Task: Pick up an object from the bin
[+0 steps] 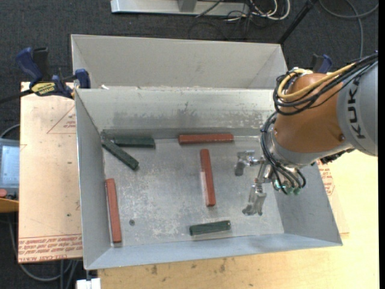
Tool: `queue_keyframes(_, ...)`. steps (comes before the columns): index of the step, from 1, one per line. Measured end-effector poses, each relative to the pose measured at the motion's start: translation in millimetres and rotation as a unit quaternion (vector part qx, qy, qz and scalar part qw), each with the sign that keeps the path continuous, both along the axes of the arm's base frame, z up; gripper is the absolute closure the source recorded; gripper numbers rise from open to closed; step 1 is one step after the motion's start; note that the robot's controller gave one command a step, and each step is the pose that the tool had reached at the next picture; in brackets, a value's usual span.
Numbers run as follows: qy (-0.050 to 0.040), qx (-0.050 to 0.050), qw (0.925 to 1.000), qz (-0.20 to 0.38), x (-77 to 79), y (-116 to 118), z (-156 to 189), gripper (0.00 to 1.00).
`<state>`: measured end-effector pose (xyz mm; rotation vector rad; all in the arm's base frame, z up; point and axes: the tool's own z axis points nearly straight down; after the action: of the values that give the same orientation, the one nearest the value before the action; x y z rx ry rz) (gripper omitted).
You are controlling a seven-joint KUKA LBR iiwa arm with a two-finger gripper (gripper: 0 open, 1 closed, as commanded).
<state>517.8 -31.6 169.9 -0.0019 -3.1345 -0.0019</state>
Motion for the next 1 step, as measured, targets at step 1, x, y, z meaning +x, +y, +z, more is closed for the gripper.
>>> queue_keyframes(1,-0.0064,0.001,0.9831,0.183,58.9,37.5,-98.7,0.00)
